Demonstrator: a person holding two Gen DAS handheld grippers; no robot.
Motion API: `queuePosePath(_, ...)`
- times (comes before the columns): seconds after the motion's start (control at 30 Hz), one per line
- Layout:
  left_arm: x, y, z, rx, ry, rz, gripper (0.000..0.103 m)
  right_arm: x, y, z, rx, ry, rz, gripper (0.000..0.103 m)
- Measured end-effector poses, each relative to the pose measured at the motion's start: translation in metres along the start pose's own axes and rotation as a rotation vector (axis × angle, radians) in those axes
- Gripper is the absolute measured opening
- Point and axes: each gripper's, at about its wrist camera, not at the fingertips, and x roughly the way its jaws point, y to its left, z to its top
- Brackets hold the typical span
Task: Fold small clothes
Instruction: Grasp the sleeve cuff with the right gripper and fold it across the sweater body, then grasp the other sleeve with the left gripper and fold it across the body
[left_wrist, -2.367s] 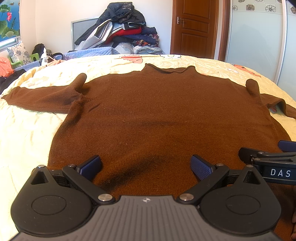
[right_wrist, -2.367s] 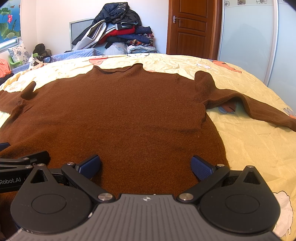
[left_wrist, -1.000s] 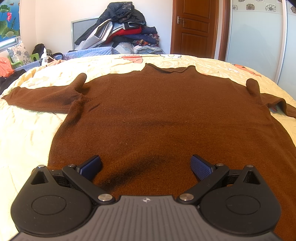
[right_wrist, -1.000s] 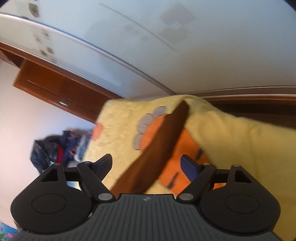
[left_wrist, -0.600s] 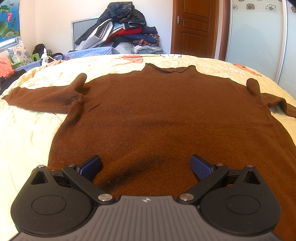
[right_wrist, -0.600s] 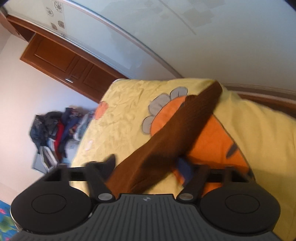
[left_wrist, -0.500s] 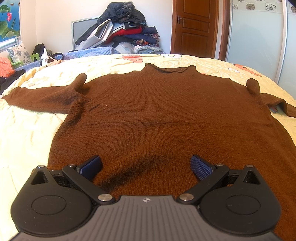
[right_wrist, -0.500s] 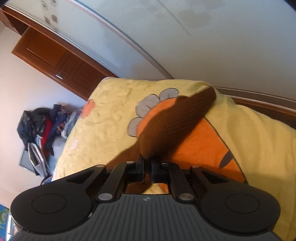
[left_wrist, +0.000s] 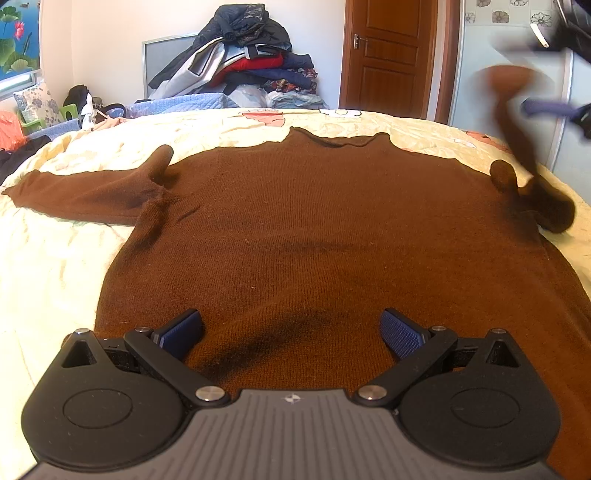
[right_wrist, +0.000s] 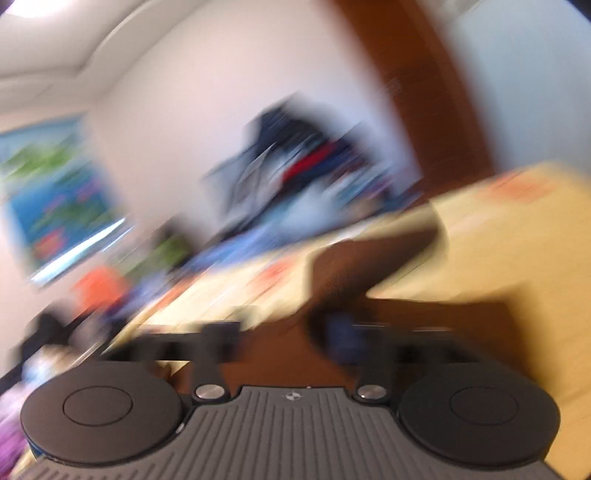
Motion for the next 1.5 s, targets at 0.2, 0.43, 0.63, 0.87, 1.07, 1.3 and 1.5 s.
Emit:
queuePosePath(0.2,-0.003,0.007,0.0,-0.032,-0.009,-0.034,0.103,0.001,0.017,-0.07,-0.025,0.092,-0.03,0.08)
queuePosePath(0.43,0.006,0.045,0.045,-0.412,0.049,-0.305,0.103,-0.014,-0.008,-0.119,-0.088,0.152,-0.187,0.082)
queuePosePath(0.63,0.073,0.045,0.085,-0.558,0.189,-0.333,0.101,-0.009,-0.014,-0.122,-0.05,0.142,-0.159,0.094)
queuePosePath(0.87,0.106,-0.004,0.112,-0.26,0.212,-0.206,0.006,-0.01,-0.026,-0.12,0.012,0.129,-0.101,0.1)
queuePosePath(1.07,0.055,0.006,0.154,-0.098,-0.075,-0.072,0.006,-0.012,-0.027,-0.121,0.022,0.127,-0.086,0.102)
queuePosePath(1.3,0.083,0.08,0.145,-0.126,0.027,0.159,0.006,-0.014,-0.029,-0.121,0.042,0.124,-0.065,0.103)
queuePosePath(1.5,0.1,0.087,0.114,-0.111,0.098,0.227,0.012,-0.014,-0.028,-0.12,0.035,0.13,-0.067,0.103)
